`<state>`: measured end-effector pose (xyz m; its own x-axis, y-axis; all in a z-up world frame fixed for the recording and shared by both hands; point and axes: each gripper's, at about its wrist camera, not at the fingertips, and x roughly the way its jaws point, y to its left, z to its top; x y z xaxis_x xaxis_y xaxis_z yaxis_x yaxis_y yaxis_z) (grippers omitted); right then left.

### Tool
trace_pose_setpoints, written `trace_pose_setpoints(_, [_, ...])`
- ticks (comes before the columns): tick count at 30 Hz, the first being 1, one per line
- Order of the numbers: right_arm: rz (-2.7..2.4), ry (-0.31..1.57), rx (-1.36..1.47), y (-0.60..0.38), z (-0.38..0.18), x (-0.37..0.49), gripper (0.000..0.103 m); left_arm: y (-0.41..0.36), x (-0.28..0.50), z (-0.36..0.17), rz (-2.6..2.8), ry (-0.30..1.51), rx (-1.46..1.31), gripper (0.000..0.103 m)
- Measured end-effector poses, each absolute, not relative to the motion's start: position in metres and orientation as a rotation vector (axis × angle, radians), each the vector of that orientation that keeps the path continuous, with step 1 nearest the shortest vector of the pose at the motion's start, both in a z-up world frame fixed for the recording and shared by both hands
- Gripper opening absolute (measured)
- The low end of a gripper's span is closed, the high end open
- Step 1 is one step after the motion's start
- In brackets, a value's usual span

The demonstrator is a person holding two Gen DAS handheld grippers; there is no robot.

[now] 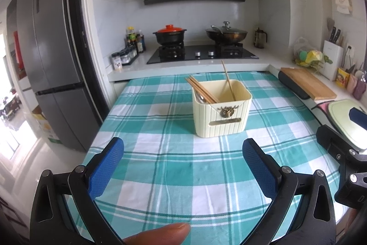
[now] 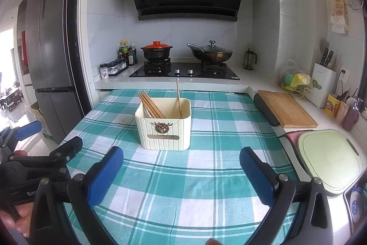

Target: Organize utensils

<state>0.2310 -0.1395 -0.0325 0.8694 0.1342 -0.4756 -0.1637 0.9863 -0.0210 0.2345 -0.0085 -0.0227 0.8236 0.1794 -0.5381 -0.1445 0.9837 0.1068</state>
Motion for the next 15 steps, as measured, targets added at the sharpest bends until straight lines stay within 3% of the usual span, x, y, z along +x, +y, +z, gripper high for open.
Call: trace_pose_setpoints(15, [0.144, 0.476, -0.084, -0.1381, -0.0329, 0.2302, 0.103, -0.0104, 0.2360, -0.0252, 0.179, 0.586, 0.069, 0.103])
